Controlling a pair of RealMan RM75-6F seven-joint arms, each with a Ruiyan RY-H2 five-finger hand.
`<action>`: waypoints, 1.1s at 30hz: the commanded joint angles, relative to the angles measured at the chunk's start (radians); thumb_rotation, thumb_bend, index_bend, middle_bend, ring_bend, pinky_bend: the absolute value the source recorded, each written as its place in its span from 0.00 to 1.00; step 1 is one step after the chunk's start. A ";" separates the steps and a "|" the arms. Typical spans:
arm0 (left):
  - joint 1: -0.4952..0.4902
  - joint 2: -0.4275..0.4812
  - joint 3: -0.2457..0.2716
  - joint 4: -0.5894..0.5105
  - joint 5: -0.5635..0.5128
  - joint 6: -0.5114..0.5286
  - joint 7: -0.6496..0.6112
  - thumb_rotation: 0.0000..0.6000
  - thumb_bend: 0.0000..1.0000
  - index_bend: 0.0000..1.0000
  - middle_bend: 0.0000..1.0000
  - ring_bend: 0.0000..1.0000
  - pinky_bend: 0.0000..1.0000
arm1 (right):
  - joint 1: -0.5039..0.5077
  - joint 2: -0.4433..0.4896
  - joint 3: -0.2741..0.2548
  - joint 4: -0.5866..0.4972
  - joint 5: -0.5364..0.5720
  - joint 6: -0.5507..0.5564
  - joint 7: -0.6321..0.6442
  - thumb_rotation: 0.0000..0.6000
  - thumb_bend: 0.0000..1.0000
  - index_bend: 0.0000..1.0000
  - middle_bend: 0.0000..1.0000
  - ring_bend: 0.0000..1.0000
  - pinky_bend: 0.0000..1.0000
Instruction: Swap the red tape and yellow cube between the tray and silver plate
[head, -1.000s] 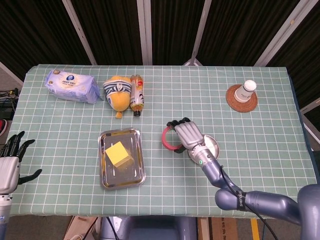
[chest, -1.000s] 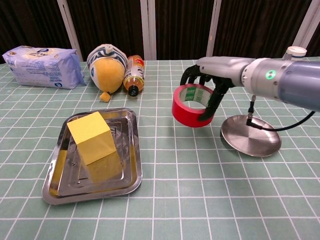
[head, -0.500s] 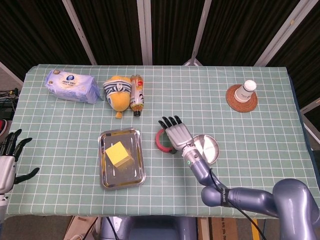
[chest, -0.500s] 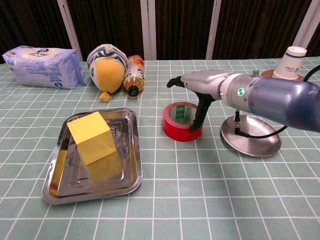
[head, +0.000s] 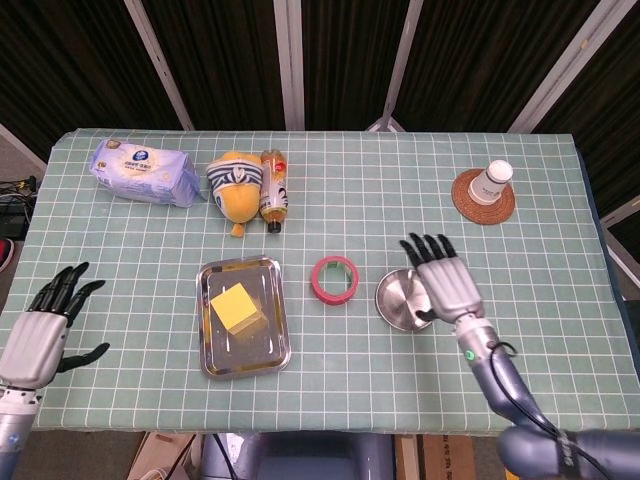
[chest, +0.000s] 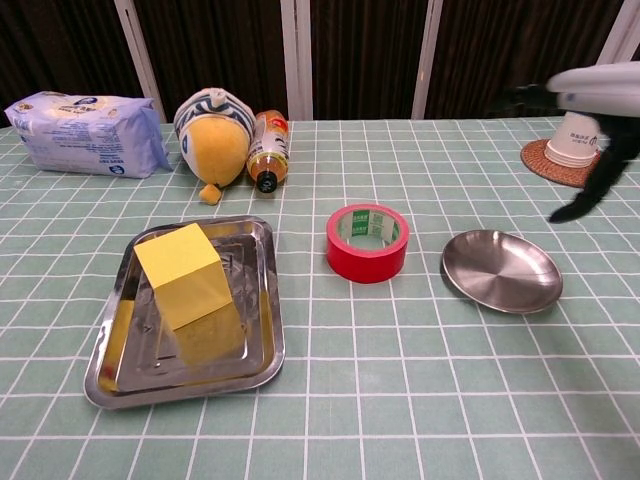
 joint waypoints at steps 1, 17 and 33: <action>-0.103 0.066 -0.035 -0.147 -0.042 -0.160 0.115 1.00 0.09 0.18 0.00 0.00 0.11 | -0.240 0.117 -0.174 -0.001 -0.274 0.138 0.248 1.00 0.03 0.00 0.00 0.00 0.00; -0.487 -0.133 -0.122 -0.019 -0.367 -0.671 0.196 1.00 0.04 0.17 0.00 0.00 0.02 | -0.476 0.041 -0.209 0.164 -0.398 0.264 0.420 1.00 0.03 0.00 0.00 0.00 0.00; -0.555 -0.266 -0.082 0.130 -0.354 -0.689 0.153 1.00 0.06 0.17 0.00 0.00 0.12 | -0.516 0.013 -0.140 0.157 -0.354 0.252 0.364 1.00 0.03 0.00 0.00 0.00 0.00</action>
